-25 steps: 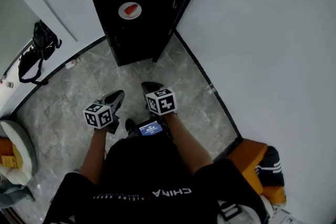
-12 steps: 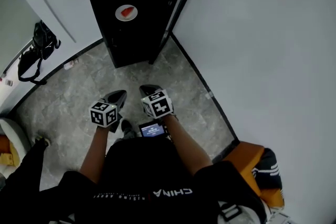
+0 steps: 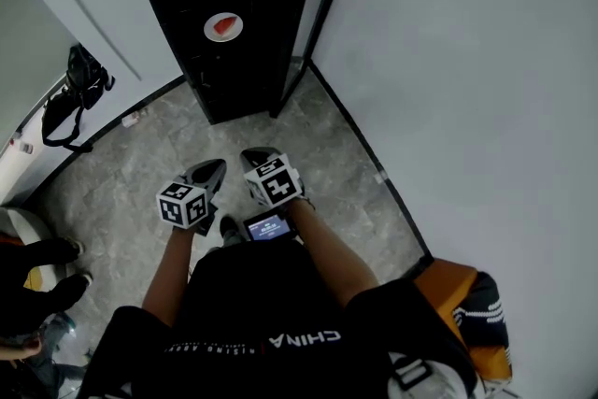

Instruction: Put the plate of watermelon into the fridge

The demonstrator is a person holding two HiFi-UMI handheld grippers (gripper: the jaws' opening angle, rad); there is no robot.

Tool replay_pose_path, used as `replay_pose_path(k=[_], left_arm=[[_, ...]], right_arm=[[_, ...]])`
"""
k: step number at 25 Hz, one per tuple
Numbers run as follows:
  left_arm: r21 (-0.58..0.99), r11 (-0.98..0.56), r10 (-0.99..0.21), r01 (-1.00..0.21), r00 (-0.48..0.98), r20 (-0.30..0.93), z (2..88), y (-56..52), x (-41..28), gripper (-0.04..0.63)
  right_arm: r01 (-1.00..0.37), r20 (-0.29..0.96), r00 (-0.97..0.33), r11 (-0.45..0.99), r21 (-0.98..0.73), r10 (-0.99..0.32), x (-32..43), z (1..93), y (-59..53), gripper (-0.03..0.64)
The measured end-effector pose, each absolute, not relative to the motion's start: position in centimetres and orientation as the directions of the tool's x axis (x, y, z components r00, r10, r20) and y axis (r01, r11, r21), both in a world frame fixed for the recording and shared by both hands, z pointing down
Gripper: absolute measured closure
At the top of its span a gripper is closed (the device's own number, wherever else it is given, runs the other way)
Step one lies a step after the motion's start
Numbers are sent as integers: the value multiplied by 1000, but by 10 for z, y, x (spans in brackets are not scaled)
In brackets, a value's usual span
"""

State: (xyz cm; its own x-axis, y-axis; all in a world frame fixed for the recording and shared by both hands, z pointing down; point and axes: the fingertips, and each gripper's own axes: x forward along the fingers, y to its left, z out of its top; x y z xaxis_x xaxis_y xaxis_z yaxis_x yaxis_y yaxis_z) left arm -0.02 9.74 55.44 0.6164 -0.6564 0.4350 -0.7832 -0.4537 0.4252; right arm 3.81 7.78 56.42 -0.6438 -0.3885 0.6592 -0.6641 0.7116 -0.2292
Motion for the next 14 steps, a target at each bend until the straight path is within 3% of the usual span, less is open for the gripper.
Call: replay_pose_path(k=[14], left_arm=[[432,-456,-621,-778,626,472,571,93,15,581]], right_arm=[[-656,671,-645,715,-240,-366,54,569,66,600]])
